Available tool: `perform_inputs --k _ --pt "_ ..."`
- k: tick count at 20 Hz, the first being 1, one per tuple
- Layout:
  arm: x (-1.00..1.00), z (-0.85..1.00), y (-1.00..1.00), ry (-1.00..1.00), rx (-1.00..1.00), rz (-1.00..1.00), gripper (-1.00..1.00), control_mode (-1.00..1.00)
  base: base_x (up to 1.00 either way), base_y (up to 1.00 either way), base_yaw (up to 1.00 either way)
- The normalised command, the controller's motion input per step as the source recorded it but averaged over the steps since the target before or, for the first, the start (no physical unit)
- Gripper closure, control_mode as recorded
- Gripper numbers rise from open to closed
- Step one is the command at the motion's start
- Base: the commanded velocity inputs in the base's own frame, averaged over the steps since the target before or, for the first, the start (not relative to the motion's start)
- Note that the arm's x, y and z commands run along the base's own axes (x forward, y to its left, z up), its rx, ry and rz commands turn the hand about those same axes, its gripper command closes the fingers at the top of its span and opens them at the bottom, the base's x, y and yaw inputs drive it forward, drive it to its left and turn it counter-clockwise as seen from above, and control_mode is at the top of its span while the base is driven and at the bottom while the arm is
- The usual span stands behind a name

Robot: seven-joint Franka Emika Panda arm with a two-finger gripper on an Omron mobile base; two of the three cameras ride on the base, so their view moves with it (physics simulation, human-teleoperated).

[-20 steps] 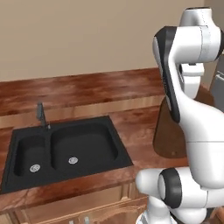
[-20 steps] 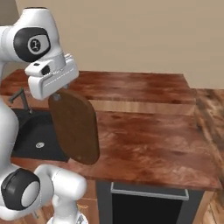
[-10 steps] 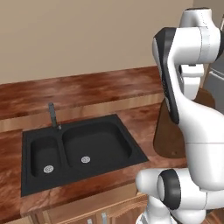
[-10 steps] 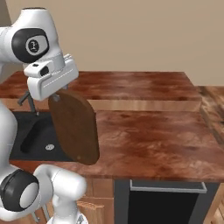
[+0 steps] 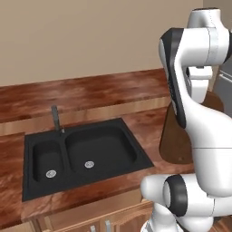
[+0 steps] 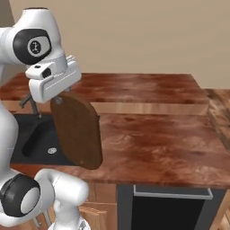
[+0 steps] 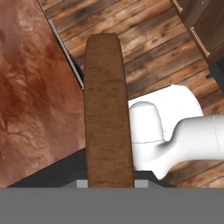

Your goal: Move the cutting board and knife to the sink. Then move spray from the cabinet to the counter.

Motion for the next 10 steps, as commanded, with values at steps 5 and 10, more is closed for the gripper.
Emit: perform_inputs --k 5,10 --pt "0.00 0.00 0.00 0.00 0.00 0.00 1.00 1.00 -0.05 0.00 0.29" --pt "0.00 0.00 0.00 0.00 0.00 0.00 1.00 1.00 0.00 0.00 0.53"
